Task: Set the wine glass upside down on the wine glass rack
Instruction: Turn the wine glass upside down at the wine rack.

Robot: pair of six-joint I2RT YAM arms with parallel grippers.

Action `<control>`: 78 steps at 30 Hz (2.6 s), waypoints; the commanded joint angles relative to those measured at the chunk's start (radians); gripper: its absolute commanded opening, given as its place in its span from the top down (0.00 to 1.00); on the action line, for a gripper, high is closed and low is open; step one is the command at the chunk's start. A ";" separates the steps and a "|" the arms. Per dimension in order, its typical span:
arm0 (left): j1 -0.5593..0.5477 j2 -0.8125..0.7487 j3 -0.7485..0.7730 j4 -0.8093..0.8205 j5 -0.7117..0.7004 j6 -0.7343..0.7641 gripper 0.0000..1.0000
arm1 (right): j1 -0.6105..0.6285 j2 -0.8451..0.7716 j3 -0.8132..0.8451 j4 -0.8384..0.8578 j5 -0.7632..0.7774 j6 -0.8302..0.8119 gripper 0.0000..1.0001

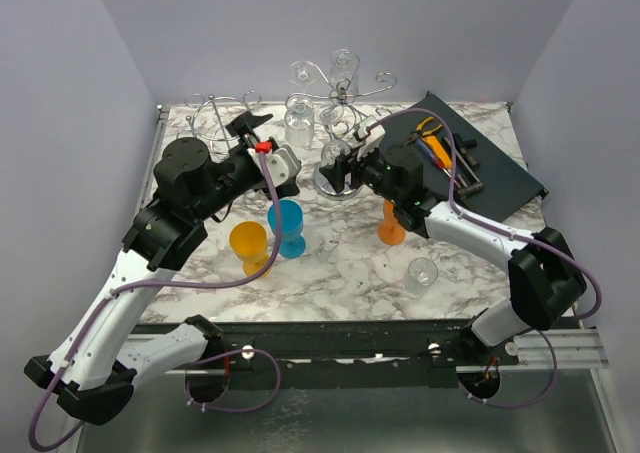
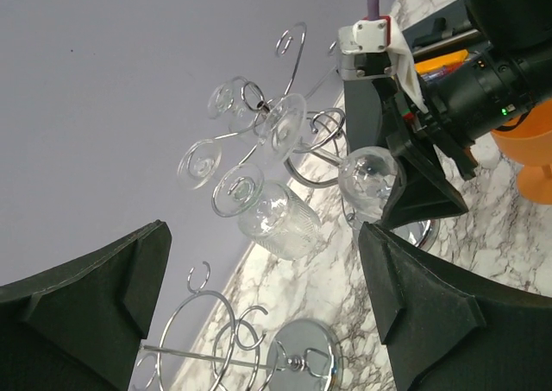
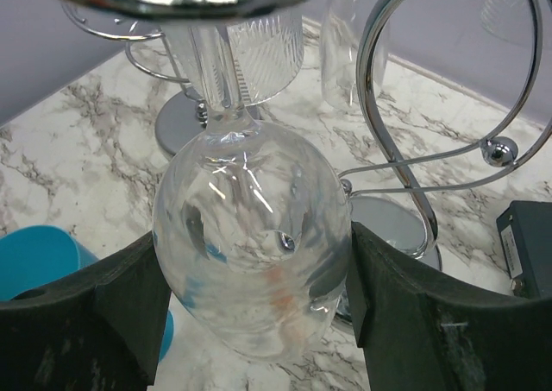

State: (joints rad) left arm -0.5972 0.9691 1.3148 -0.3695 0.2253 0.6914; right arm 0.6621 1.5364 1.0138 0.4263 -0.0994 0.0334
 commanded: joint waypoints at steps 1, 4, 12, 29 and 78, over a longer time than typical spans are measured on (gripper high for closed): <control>-0.003 0.010 0.036 -0.007 -0.043 -0.026 0.01 | 0.010 -0.068 -0.053 0.090 -0.032 -0.024 0.80; -0.003 0.014 0.042 -0.006 -0.045 -0.029 0.01 | 0.009 -0.093 -0.086 0.121 -0.031 -0.057 0.81; -0.003 0.022 0.056 -0.008 -0.050 -0.042 0.01 | 0.008 -0.129 -0.157 0.208 0.036 -0.036 0.84; -0.003 0.022 0.061 -0.007 -0.057 -0.041 0.01 | 0.009 -0.040 -0.171 0.198 0.053 0.099 0.32; 0.011 0.660 0.687 -0.097 -0.021 -0.412 0.55 | -0.311 -0.003 0.714 -0.898 0.143 0.451 0.26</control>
State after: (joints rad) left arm -0.5964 1.5906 1.9507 -0.4583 0.1692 0.2581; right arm 0.3679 1.5036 1.7100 -0.4160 0.1123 0.4442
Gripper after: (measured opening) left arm 0.472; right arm 0.765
